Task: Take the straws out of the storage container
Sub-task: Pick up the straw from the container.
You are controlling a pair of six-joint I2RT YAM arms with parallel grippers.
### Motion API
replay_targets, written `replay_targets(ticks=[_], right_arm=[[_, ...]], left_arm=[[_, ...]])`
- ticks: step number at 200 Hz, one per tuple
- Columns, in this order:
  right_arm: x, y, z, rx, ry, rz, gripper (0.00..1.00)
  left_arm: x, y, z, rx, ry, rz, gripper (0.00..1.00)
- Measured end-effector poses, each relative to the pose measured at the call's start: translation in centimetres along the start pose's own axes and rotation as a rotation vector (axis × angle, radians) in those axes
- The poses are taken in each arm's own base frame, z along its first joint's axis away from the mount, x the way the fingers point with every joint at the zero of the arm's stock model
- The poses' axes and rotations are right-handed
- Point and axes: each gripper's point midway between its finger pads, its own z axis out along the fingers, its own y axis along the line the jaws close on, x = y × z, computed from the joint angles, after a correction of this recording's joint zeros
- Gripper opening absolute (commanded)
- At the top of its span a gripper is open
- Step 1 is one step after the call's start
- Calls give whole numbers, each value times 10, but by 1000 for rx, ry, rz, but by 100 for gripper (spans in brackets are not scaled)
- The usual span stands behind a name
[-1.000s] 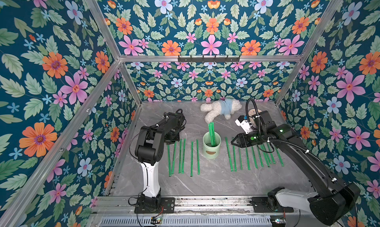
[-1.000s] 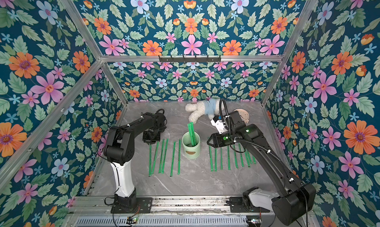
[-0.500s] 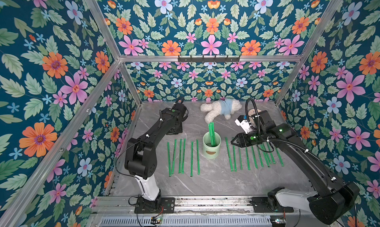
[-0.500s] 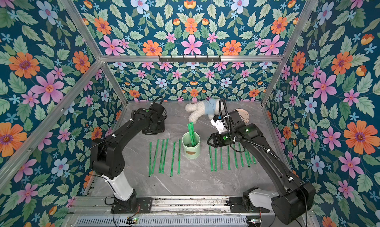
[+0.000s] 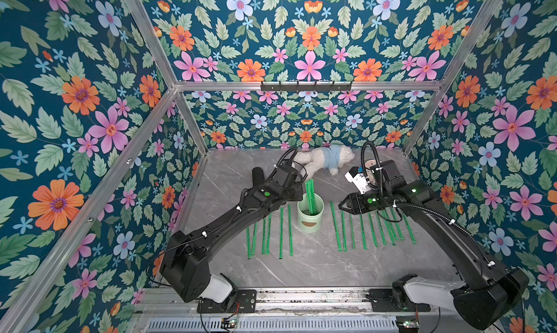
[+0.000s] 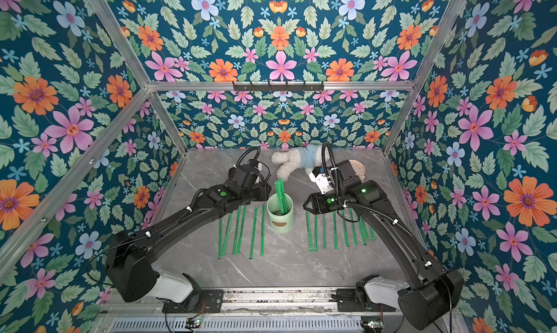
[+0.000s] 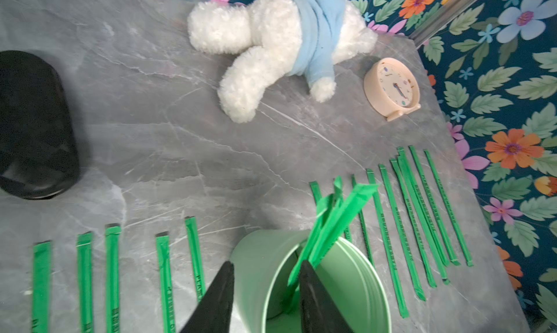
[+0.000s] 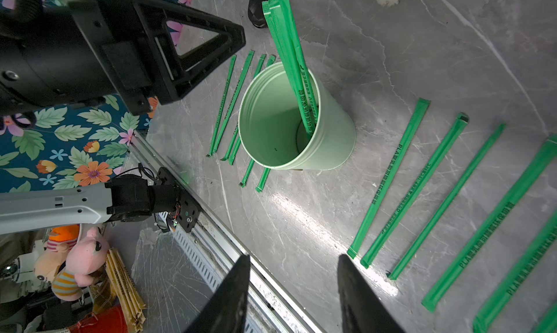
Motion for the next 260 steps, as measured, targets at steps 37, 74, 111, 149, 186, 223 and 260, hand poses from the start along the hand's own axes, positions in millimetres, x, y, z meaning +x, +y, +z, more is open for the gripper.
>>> replay_targets(ticks=[37,74,111,149,186,223,260], right_arm=[[0,0,0,0,0,0,49],[0,0,0,2,0,0,49],[1,-1,1,4,3,1,49],[1,-2,1,4,4,2,49],[1,-2,1,4,5,2,49],[1,-2,1,4,5,2,48],[1,-2,1,4,5,2,49]], left_arm=[[-5,-12,15,33,-13,-6,36],[-10,-21,25,50,-12,-2,36],[-10,-21,29,44,-8,-2,35],[-10,-21,28,42,-9,-1,30],[-11,-22,23,43,-17,1,29],[-10,-20,18,35,-23,3,30],[-2,-13,15,16,-9,6,30]])
